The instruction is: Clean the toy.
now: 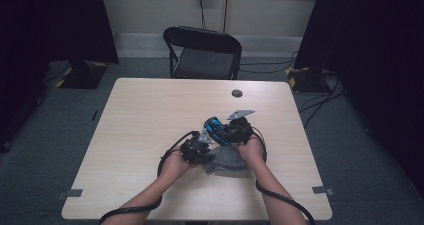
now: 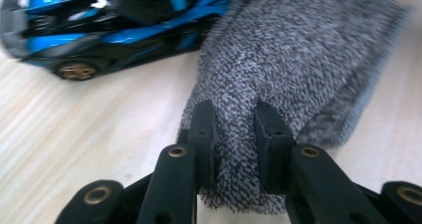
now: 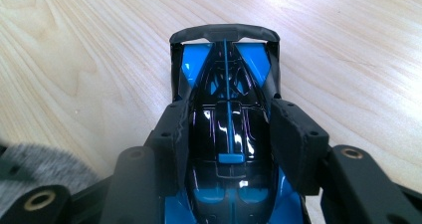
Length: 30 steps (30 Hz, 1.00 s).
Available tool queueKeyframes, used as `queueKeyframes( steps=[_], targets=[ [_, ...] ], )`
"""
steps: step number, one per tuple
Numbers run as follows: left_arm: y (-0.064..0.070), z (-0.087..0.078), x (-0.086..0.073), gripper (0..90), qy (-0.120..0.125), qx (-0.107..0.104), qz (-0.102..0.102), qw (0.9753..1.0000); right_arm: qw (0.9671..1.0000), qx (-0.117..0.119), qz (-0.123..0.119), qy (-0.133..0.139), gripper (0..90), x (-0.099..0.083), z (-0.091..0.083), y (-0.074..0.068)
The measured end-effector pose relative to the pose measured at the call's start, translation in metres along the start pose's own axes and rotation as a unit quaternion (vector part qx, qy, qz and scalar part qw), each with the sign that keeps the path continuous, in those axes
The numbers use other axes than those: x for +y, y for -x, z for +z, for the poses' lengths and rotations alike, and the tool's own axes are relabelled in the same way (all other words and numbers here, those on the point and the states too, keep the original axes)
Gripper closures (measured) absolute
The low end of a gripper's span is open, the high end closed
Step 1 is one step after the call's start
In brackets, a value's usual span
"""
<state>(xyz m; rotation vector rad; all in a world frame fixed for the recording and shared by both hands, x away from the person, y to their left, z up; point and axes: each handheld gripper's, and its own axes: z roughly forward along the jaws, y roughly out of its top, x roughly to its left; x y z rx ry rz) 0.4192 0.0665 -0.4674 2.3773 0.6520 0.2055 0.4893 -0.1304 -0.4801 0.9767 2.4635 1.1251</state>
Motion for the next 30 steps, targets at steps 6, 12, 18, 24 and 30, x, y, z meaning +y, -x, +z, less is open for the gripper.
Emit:
queueKeyframes(
  steps=[6, 12, 18, 24, 30],
  targets=[
    [-0.011, 0.0, -0.002, 73.4, 0.006, 0.014, -0.02, 0.9997, 1.0, -0.001, 0.0, 0.0, 50.9, 0.0, 0.0, 0.0],
    [-0.02, -0.003, -0.005, 73.4, 0.002, 0.029, -0.026, 0.9992, 1.0, -0.002, 0.0, 0.0, 50.9, 0.0, 0.0, -0.001],
    [-0.03, -0.01, -0.01, 73.4, -0.004, 0.04, -0.037, 0.9985, 1.0, -0.002, 0.0, 0.0, 50.9, 0.0, 0.0, -0.001],
    [-0.038, -0.015, -0.015, 73.5, -0.004, 0.053, -0.046, 0.9976, 1.0, -0.002, -0.002, -0.001, 50.9, 0.0, 0.0, -0.001],
    [-0.046, -0.017, -0.017, 73.4, -0.007, 0.065, -0.052, 0.9965, 1.0, -0.003, -0.002, -0.001, 50.9, 0.0, 0.0, -0.001]
  ],
)
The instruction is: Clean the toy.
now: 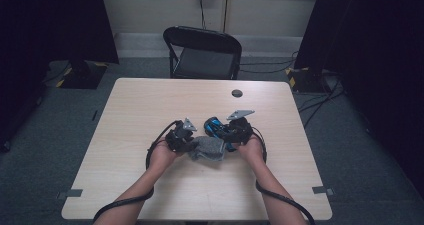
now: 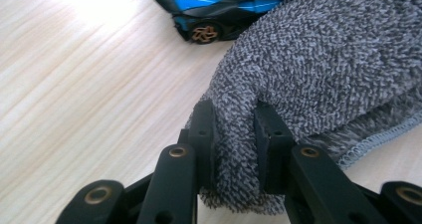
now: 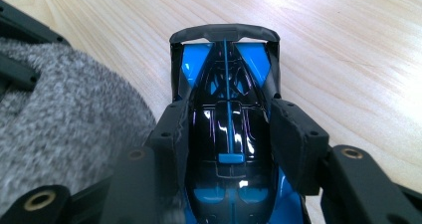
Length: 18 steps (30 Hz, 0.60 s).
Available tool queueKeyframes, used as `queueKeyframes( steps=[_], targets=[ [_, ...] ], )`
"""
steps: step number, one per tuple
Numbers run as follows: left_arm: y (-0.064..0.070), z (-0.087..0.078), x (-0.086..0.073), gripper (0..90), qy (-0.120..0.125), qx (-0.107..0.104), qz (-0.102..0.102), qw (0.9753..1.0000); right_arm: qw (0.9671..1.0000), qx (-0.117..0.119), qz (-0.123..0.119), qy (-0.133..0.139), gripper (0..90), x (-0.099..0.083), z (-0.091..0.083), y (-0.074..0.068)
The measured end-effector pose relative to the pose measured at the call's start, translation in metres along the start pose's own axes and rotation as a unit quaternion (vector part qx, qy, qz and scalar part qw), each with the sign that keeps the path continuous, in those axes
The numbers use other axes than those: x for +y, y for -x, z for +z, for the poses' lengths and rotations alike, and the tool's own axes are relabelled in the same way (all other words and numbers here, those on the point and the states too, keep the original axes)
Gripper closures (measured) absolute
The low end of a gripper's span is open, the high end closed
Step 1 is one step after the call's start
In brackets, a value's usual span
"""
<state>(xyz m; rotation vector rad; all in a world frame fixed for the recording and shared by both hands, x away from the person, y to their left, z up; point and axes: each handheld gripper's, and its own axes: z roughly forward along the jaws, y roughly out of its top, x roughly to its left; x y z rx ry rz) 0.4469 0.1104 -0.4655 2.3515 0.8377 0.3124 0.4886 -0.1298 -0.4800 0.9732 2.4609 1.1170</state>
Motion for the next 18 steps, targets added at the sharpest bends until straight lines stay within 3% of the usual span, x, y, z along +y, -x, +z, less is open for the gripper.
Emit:
queueKeyframes(
  steps=[18],
  targets=[
    [-0.026, -0.003, -0.005, 73.4, -0.002, 0.026, -0.029, 0.9992, 1.0, 0.0, 0.0, 0.0, 50.9, 0.0, 0.0, 0.0]
  ],
)
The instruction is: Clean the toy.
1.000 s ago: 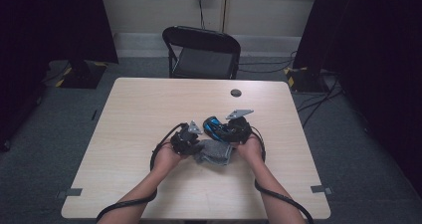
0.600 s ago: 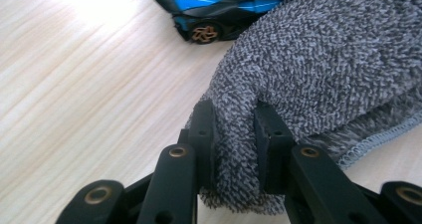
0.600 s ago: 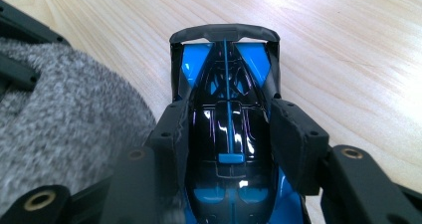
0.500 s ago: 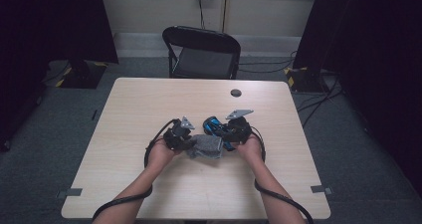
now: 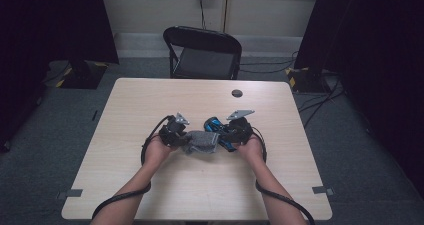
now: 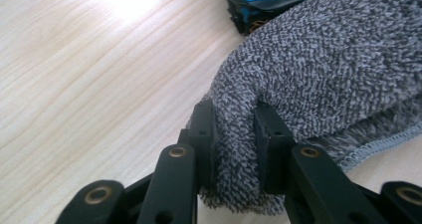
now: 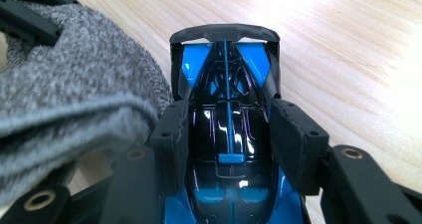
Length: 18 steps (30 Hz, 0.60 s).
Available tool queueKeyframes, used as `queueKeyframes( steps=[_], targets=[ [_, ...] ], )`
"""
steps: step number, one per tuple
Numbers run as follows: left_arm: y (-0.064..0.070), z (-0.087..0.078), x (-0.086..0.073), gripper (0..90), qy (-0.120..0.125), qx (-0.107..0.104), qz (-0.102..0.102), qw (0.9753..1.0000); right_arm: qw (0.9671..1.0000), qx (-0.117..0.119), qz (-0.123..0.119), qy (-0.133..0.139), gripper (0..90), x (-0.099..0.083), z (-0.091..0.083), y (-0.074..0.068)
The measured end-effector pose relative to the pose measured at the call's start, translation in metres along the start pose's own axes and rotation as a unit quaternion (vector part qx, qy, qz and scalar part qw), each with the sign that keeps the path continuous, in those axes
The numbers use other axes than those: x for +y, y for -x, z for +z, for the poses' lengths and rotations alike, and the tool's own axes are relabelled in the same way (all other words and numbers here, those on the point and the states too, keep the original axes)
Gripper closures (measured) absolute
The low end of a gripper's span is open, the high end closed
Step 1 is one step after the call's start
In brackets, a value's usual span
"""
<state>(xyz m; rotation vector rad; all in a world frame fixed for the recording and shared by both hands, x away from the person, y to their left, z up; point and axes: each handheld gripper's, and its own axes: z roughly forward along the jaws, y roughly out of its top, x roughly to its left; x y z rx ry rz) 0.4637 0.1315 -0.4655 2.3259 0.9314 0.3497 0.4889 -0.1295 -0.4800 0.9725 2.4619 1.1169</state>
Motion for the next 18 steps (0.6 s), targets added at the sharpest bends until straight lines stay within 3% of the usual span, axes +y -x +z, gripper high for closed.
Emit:
queueKeyframes(
  steps=[18],
  targets=[
    [-0.022, -0.01, -0.006, 73.4, -0.004, 0.041, -0.019, 0.999, 1.0, -0.002, -0.001, -0.002, 50.9, 0.0, 0.0, -0.001]
  ],
)
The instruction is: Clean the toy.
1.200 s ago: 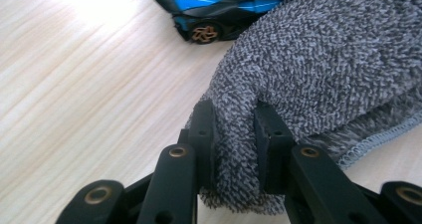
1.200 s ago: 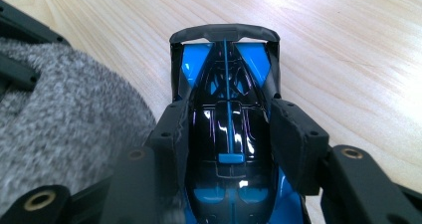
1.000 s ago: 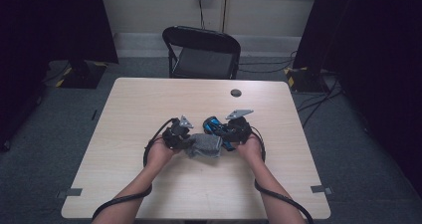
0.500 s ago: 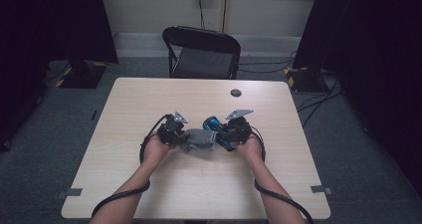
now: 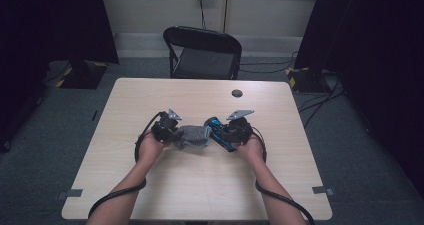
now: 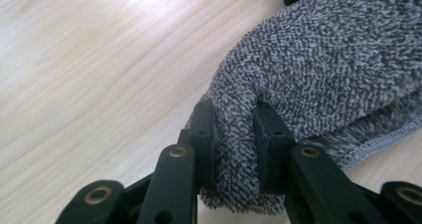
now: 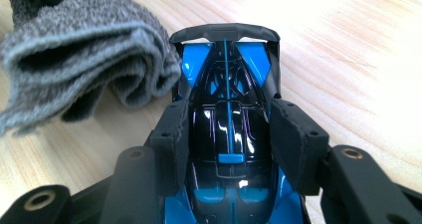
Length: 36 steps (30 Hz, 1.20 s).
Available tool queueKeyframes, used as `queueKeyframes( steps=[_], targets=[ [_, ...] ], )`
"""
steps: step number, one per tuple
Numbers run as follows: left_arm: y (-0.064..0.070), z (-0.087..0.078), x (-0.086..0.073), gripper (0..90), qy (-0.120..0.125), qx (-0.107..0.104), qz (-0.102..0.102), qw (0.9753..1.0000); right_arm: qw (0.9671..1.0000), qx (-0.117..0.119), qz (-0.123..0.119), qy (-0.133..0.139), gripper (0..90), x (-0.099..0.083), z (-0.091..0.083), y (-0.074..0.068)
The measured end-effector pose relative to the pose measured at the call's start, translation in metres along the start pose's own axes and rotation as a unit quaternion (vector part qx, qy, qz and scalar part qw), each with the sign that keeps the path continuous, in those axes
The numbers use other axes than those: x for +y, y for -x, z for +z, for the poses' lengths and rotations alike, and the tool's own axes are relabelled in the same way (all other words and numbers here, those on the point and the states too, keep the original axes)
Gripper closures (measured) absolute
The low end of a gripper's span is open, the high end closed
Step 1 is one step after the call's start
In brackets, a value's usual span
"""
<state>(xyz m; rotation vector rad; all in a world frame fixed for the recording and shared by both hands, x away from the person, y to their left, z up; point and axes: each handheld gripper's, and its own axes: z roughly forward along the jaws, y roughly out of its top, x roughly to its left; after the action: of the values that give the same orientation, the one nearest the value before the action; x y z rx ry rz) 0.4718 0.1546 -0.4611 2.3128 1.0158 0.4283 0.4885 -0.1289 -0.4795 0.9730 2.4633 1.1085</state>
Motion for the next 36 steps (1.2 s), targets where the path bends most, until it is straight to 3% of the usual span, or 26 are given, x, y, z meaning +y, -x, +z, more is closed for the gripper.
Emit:
queueKeyframes(
  steps=[12, 23, 26, 28, 29, 32, 36],
  targets=[
    [-0.01, -0.022, -0.007, 73.1, 0.023, 0.014, -0.024, 0.9994, 1.0, -0.001, -0.002, 0.001, 50.8, 0.0, 0.0, 0.0],
    [0.011, -0.05, -0.012, 73.0, 0.053, 0.004, 0.005, 0.9986, 1.0, -0.004, -0.002, -0.001, 50.8, 0.0, 0.0, -0.001],
    [0.016, -0.056, -0.015, 73.0, 0.059, -0.003, 0.008, 0.9982, 1.0, -0.005, -0.004, -0.002, 50.8, 0.0, 0.0, -0.001],
    [0.019, -0.058, -0.019, 73.0, 0.062, -0.027, -0.003, 0.9977, 1.0, -0.005, -0.004, -0.002, 50.8, 0.0, 0.0, -0.001],
    [0.022, -0.058, -0.02, 72.9, 0.064, -0.029, -0.003, 0.9975, 1.0, -0.005, -0.003, -0.002, 50.8, 0.0, 0.0, -0.001],
    [0.033, -0.058, -0.024, 73.0, 0.06, -0.039, 0.013, 0.9973, 1.0, -0.006, -0.004, -0.003, 50.8, 0.001, 0.0, -0.002],
    [0.052, -0.06, -0.025, 73.0, 0.068, -0.067, 0.03, 0.995, 1.0, -0.007, -0.003, -0.002, 50.7, 0.0, -0.001, -0.002]
  ],
)
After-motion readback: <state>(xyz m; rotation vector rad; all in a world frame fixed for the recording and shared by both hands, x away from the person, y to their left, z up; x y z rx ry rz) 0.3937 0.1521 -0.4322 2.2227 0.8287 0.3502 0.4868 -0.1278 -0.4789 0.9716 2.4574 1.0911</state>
